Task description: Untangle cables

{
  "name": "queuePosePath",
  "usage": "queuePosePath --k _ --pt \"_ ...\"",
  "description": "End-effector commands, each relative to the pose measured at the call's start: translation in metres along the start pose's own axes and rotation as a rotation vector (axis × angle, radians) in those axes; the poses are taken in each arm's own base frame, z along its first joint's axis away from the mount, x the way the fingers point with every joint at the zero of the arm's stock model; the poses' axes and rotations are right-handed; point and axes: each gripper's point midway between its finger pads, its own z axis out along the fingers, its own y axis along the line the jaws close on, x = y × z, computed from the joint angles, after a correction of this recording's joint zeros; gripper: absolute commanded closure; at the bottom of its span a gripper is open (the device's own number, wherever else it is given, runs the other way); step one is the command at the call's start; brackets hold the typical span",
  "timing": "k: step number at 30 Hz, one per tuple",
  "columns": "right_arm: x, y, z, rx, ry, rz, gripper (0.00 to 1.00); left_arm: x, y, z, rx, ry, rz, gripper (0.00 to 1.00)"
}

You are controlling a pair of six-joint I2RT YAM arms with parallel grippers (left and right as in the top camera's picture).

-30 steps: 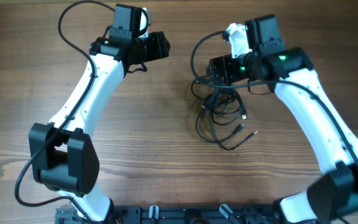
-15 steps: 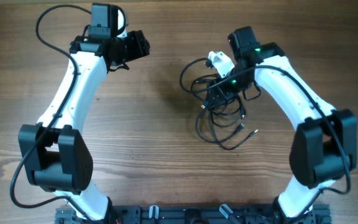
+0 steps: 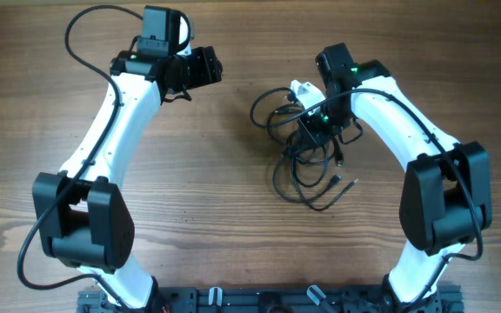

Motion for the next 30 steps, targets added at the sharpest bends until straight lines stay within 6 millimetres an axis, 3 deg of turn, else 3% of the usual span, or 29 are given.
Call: queuePosePath --k 1,3,6,8,12,14,16,20,25,30 --pt "-0.020 0.012 -0.031 -0.045 -0.064 0.011 0.96 0.009 -0.020 0.001 0.024 0.012 0.058 0.29" --pt "-0.030 0.019 -0.054 -0.083 -0.123 0.021 0.96 0.014 -0.029 0.002 0.035 0.020 0.075 0.30" --pt "-0.049 0.039 -0.109 -0.201 -0.310 -0.003 0.96 0.026 -0.050 0.004 0.081 0.049 0.109 0.30" --pt "-0.056 0.035 -0.140 -0.230 -0.418 0.063 0.96 0.032 -0.061 0.004 0.126 0.068 0.119 0.30" --pt "-0.060 0.002 -0.186 -0.209 -0.567 0.270 0.96 0.035 -0.075 0.001 0.208 0.089 0.122 0.30" --pt "-0.056 -0.032 -0.204 -0.210 -0.632 0.456 0.96 0.036 -0.079 0.000 0.231 0.095 0.134 0.28" --pt "-0.048 -0.051 -0.208 -0.213 -0.644 0.556 0.96 0.042 -0.087 0.000 0.265 0.109 0.188 0.28" --pt "-0.028 -0.080 -0.191 -0.197 -0.604 0.738 0.96 0.062 -0.111 0.008 0.355 0.156 0.285 0.28" --pt "-0.008 -0.106 -0.174 -0.183 -0.574 0.848 0.96 0.108 -0.158 0.026 0.570 0.258 0.454 0.27" --pt "0.003 -0.130 -0.157 -0.190 -0.537 0.916 0.96 0.150 -0.187 0.040 0.636 0.289 0.646 0.25"
